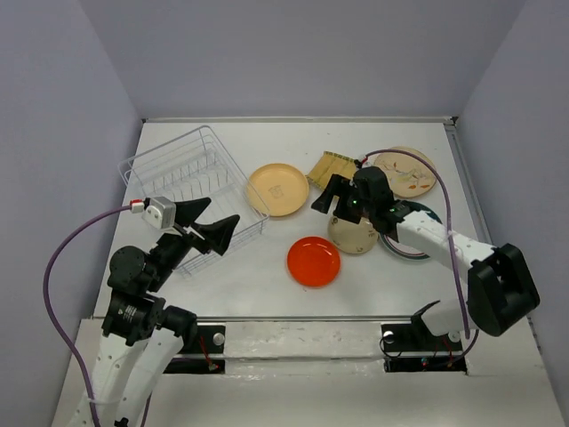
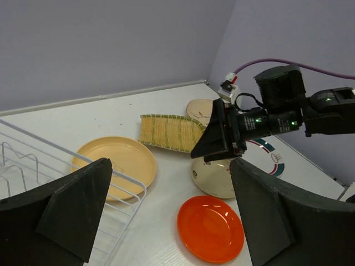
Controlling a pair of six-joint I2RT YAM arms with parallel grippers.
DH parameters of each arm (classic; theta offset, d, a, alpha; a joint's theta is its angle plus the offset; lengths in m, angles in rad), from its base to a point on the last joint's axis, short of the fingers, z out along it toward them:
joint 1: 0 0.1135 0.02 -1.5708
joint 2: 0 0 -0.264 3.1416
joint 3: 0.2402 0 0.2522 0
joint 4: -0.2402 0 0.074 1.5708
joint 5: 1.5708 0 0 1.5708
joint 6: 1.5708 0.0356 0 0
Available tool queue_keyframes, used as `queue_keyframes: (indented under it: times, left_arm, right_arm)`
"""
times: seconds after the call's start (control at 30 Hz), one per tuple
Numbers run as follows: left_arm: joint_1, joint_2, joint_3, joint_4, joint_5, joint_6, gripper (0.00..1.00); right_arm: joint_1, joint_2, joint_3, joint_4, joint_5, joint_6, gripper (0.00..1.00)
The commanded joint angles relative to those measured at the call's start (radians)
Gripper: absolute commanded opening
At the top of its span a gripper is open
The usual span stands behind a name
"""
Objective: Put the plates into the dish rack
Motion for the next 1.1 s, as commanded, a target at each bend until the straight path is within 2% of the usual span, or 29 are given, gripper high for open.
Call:
queue_keyframes:
  times: [0.0,0.17,0.2,0.33,0.77,0.87,0.93,1.07]
  left_arm:
    - [0.009,-0.003,0.007,0.024,0.036,0.02,0.99]
    - [0.01,-0.011,0.01,0.015,0.016,0.02,0.99]
    - [0.009,-0.014,0.01,0.015,0.018,0.02,0.99]
    - [0.009,-0.016,0.009,0.016,0.022,0.02,0.99]
    - [-0.002,-0.022,0.005,0.016,0.015,0.022,0.99]
    - [0.0,-0.025,0.007,0.018,0.001,0.022,0.99]
    - [0.001,-0.02,0.009,0.03,-0.013,0.016,0.99]
    - [0.004,-0.023,0.007,0.032,-0.01,0.016,0.99]
  right_arm:
    - [0.029,0.114,0.077,0.181,0.116,0.055,0.85]
    - [0.029,0.252,0.129,0.235,0.149,0.089,0.82]
    - [0.029,0.299,0.153,0.242,0.149,0.093,0.78]
    - [0.029,0.41,0.218,0.248,0.152,0.113,0.74]
    - [0.029,0.674,0.387,0.268,0.152,0.207,0.55]
    - [0.029,0.709,0.42,0.268,0.155,0.204,0.41]
    - [0.029,0.724,0.445,0.268,0.153,0.193,0.38]
    - [0.029,0.732,0.485,0.264,0.155,0.184,0.17]
